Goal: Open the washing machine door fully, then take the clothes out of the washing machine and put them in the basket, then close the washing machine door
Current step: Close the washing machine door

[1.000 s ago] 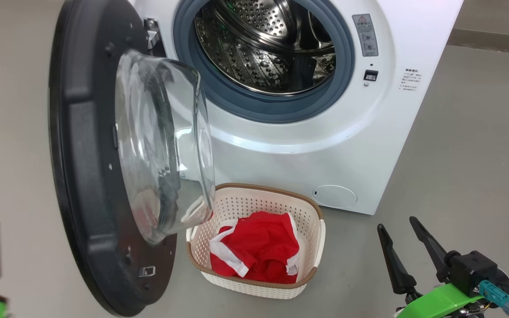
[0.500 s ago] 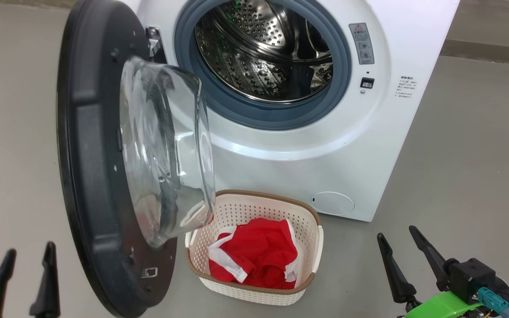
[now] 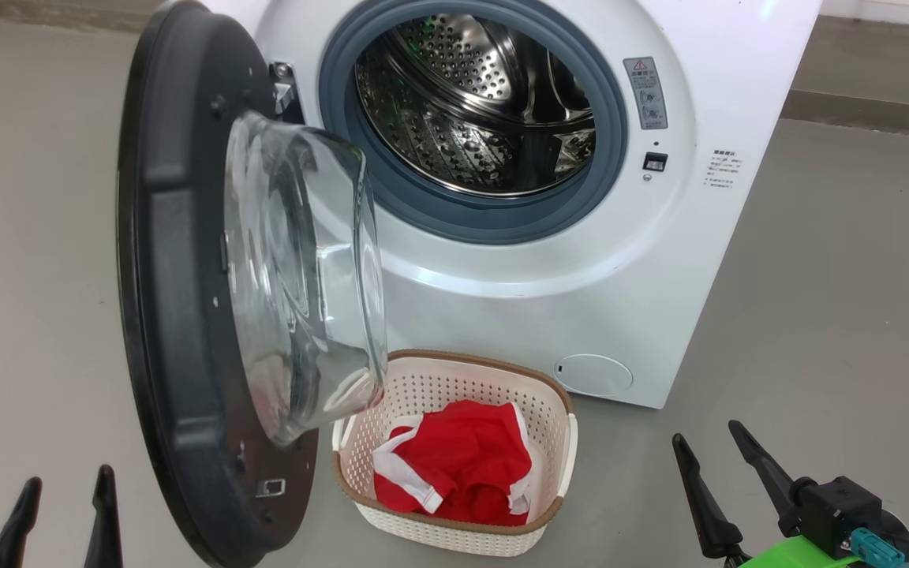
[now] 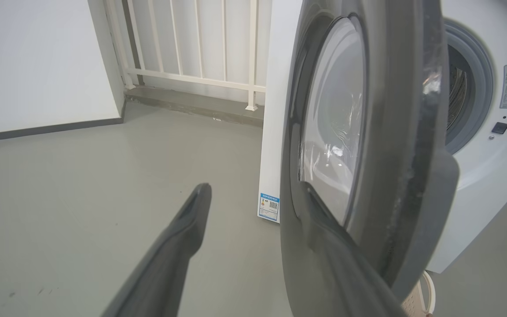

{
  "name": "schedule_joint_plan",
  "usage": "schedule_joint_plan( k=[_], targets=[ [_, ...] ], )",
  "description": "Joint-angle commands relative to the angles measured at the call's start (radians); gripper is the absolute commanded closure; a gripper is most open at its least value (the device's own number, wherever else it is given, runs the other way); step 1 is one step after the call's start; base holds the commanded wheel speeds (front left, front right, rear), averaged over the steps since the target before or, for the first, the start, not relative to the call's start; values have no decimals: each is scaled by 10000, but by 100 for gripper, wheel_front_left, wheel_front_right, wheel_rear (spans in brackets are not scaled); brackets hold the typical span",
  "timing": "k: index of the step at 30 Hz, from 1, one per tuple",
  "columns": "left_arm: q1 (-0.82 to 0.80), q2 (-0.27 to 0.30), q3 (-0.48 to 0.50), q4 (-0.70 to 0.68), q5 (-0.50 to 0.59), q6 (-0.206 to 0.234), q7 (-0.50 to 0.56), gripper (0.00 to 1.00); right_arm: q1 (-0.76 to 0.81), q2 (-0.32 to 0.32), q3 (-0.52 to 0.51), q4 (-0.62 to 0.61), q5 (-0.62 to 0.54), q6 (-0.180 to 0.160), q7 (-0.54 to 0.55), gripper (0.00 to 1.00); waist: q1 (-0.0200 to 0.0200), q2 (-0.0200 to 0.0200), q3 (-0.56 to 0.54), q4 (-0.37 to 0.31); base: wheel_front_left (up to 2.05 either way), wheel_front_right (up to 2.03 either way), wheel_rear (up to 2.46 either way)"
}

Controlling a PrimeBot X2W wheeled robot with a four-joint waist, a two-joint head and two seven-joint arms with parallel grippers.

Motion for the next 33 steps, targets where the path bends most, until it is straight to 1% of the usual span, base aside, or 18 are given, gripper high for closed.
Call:
schedule_joint_plan(
  k=[1,16,17,18,19,28,31,33],
  targets=[
    [-213,163,292,-316,130,106,-38,0,-255,-102,259,-241,-51,63,5,0,0,-1,0,-14,0,0,0],
    [-168,149,141,-495,207,299,49,0,-239,-102,226,-241,-47,63,13,0,0,-1,3,-44,0,0,0],
    [-161,159,126,-501,221,308,62,30,-245,-102,228,-245,-42,63,17,0,0,-1,-1,-43,0,0,0],
    [-158,173,109,-519,246,314,54,73,-250,-102,228,-250,-36,63,18,0,0,-1,-5,-39,0,0,0],
    [-151,179,90,-534,262,322,59,100,-251,-102,225,-255,-36,63,15,0,0,-1,-11,-33,0,0,0],
    [-77,166,8,-777,208,361,120,100,-239,-102,203,-264,-32,63,16,0,0,-1,-55,5,0,0,0],
    [-124,88,94,-955,-25,343,96,100,-246,-102,182,-259,-31,63,19,0,0,-1,-69,25,0,0,0],
    [-205,-41,199,-1076,-394,252,60,100,-254,-102,164,-256,-29,63,21,0,0,-1,-74,36,0,0,0]
  ],
)
